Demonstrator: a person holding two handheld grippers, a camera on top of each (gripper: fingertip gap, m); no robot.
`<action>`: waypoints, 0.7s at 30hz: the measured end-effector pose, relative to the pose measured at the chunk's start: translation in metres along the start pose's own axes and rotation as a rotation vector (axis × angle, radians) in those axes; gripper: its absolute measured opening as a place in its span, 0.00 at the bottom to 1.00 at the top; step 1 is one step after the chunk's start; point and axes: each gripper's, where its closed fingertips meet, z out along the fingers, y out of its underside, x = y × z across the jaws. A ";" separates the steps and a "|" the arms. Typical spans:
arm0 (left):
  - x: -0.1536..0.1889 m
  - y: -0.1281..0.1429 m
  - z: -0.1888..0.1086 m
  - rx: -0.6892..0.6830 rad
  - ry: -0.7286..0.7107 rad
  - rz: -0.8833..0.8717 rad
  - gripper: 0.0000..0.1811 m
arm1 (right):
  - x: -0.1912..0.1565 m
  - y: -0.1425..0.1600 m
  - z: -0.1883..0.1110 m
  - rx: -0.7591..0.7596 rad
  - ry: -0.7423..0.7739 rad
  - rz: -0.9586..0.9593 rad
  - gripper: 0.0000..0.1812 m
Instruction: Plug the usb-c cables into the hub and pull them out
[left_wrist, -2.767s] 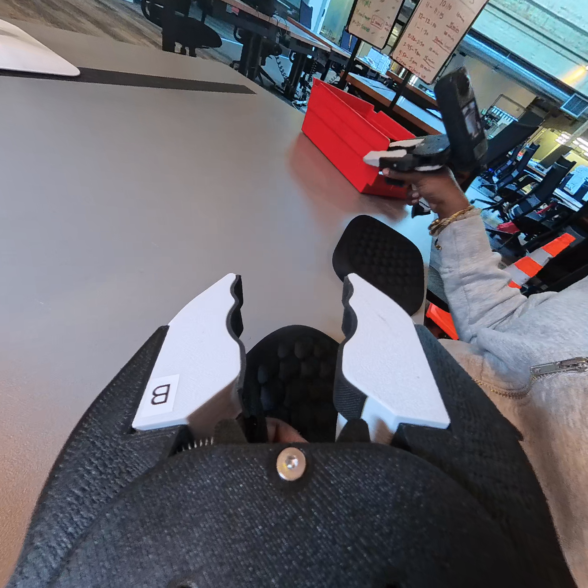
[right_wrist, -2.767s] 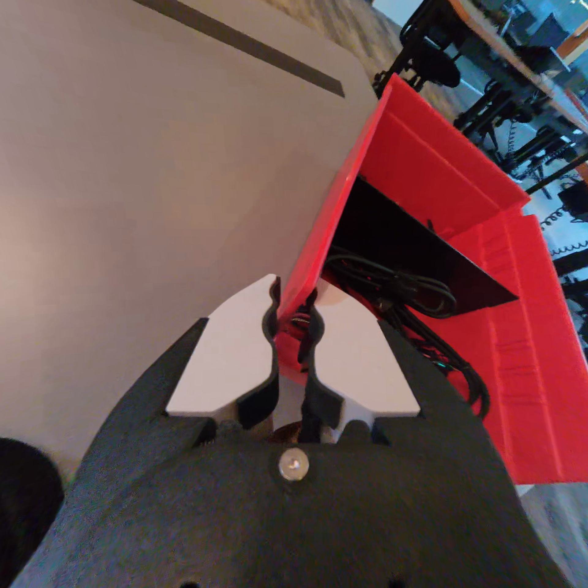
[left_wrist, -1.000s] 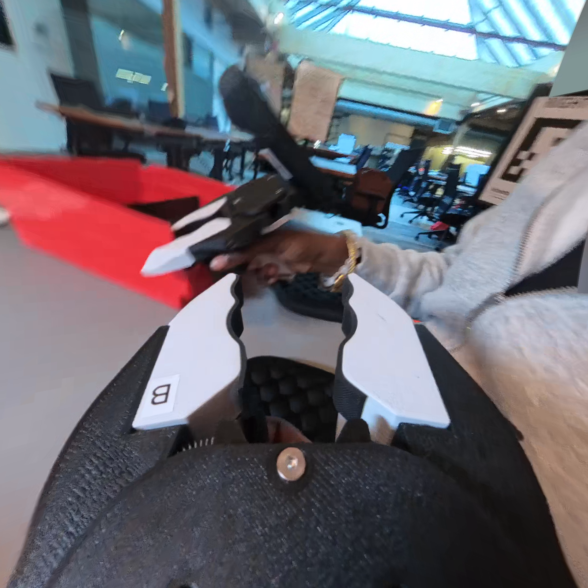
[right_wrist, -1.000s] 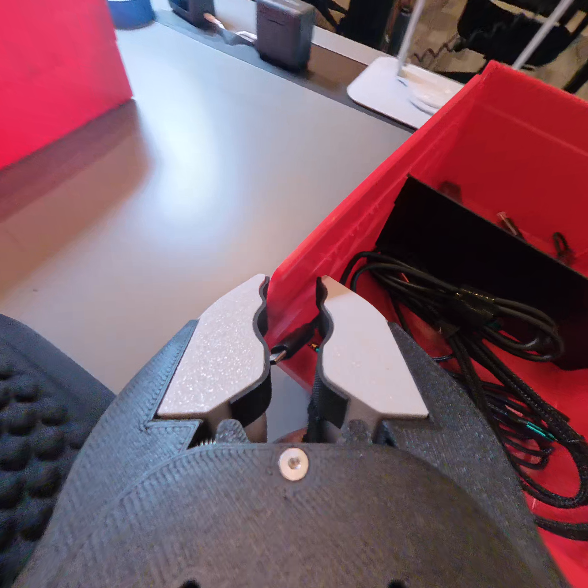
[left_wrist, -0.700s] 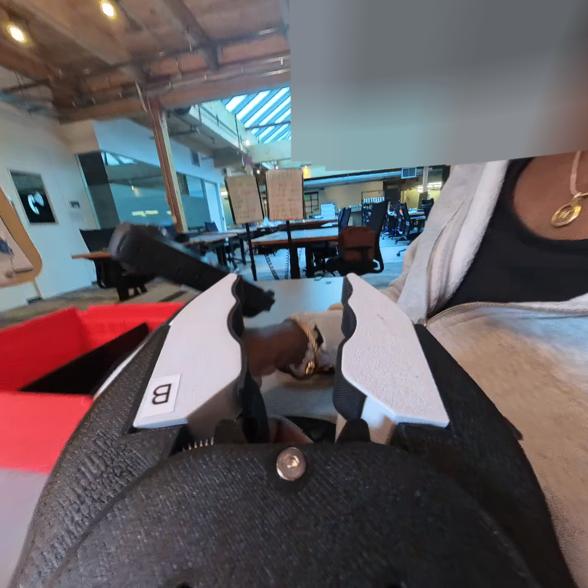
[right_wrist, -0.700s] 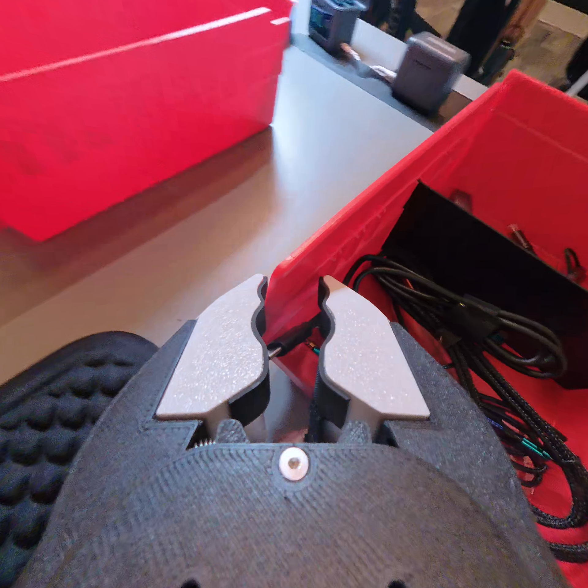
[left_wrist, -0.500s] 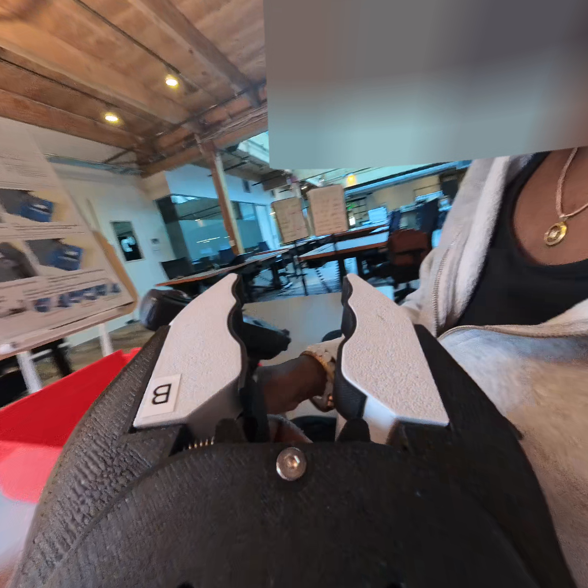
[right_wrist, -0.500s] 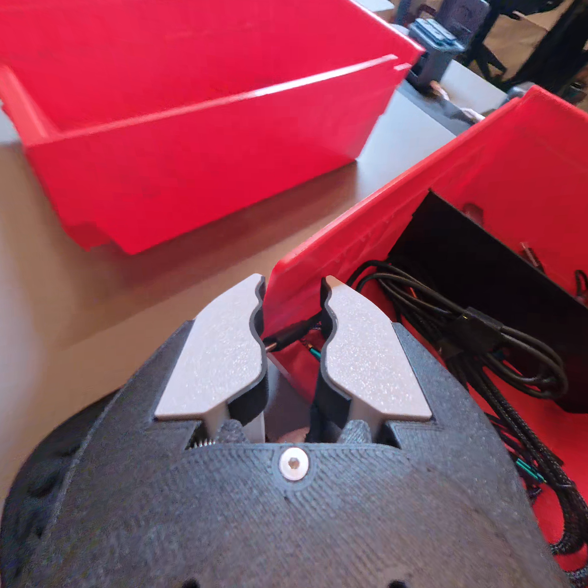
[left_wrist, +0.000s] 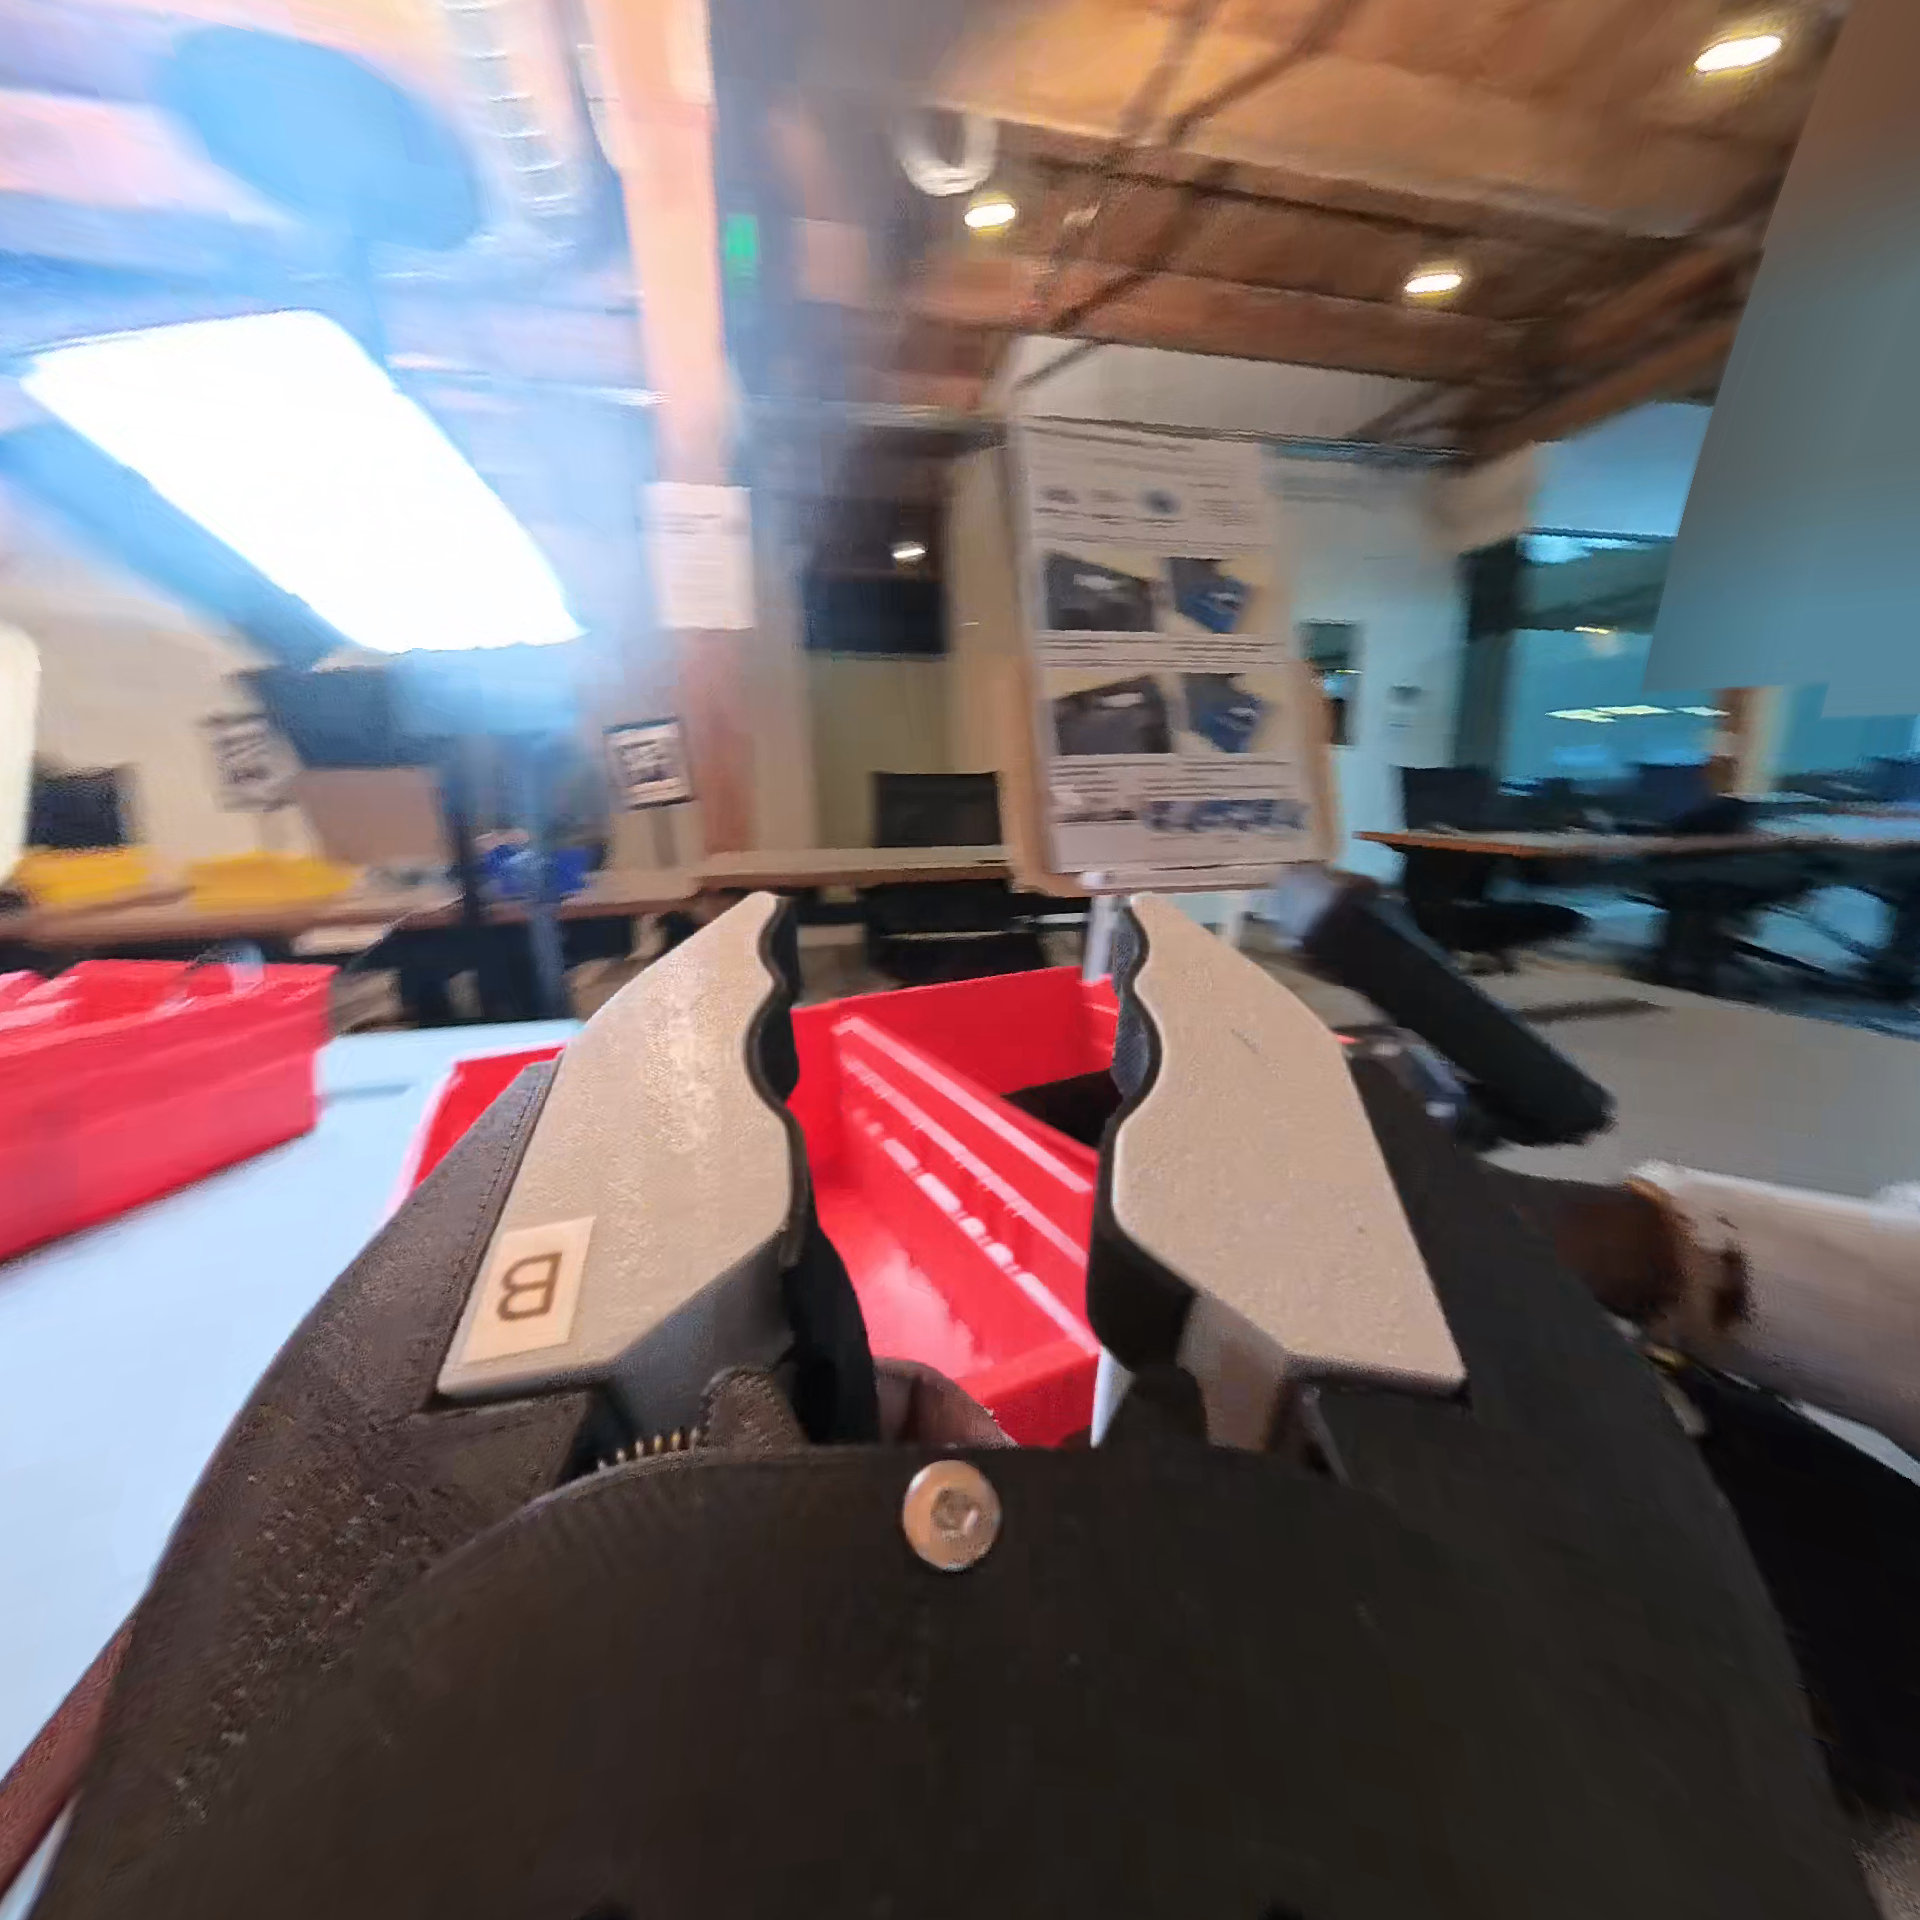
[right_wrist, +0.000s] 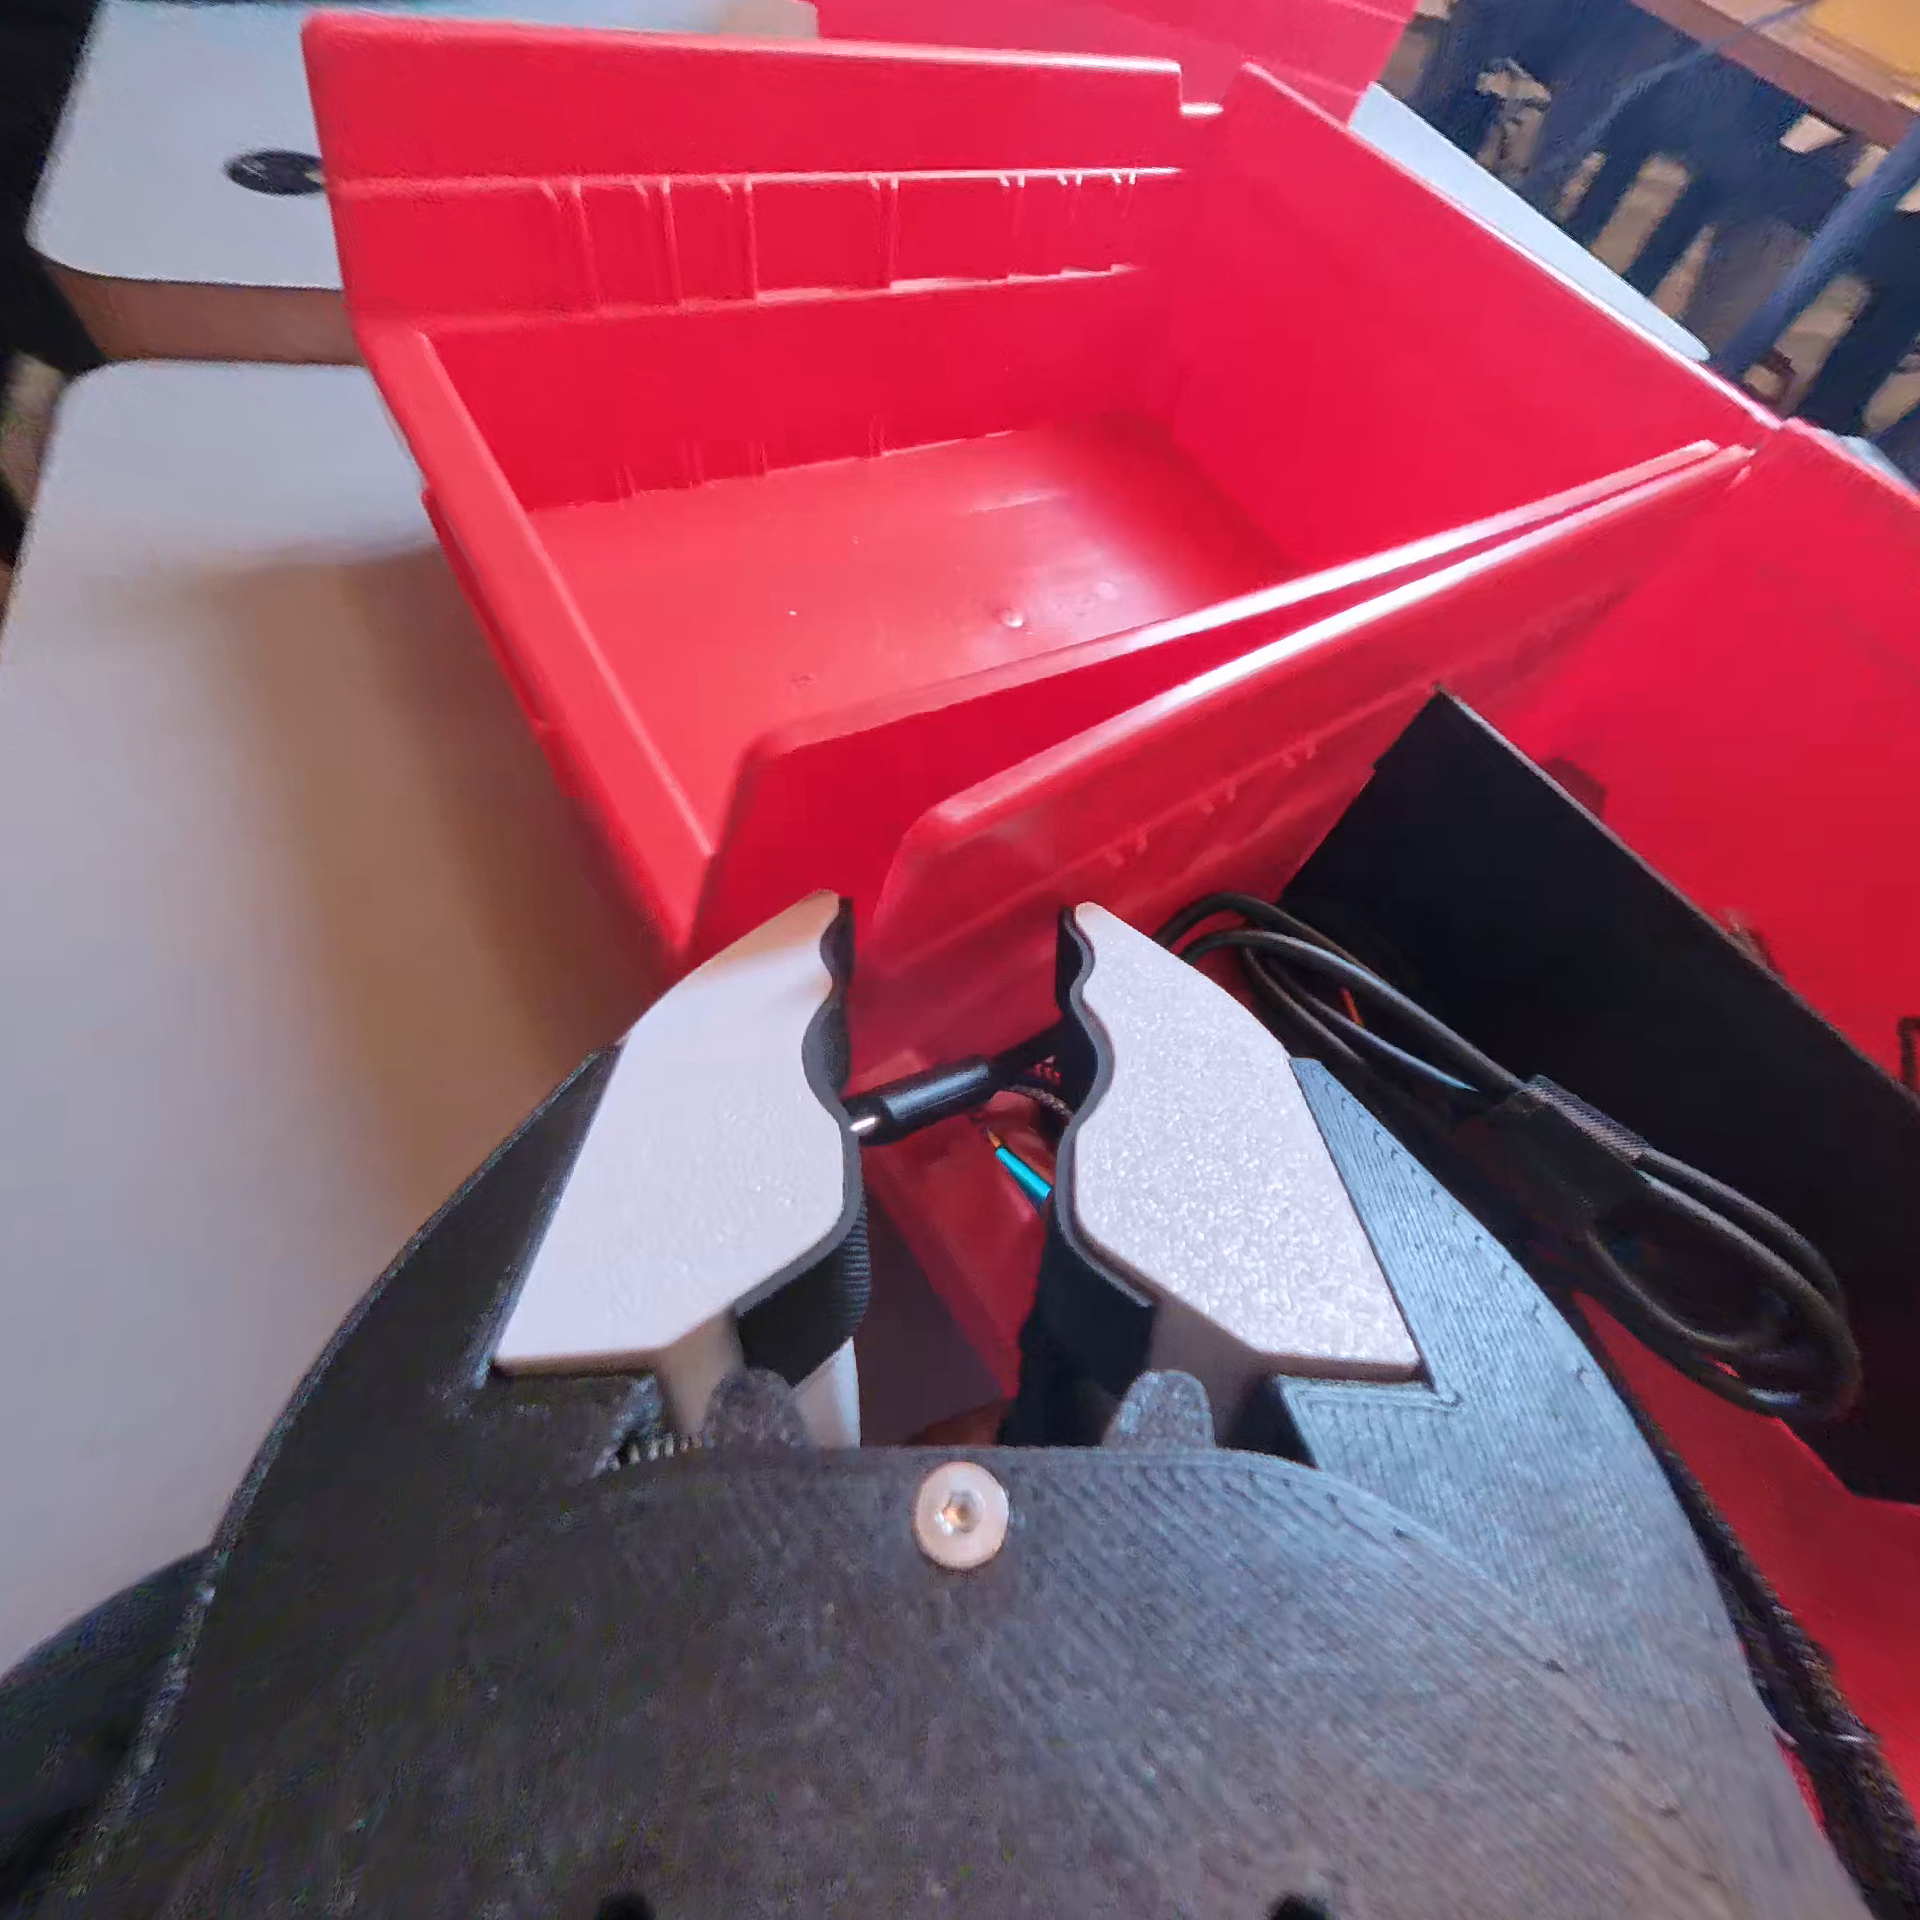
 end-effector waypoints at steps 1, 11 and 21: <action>-0.017 0.004 -0.004 -0.020 -0.080 -0.025 0.32 | 0.000 0.000 0.000 0.017 -0.036 0.002 0.20; -0.122 0.099 -0.033 -0.415 -0.605 0.102 0.38 | 0.017 -0.009 -0.021 0.126 -0.035 -0.011 0.23; -0.118 0.141 -0.050 -0.733 -0.544 0.069 0.03 | -0.032 -0.022 -0.043 0.254 0.017 0.150 0.26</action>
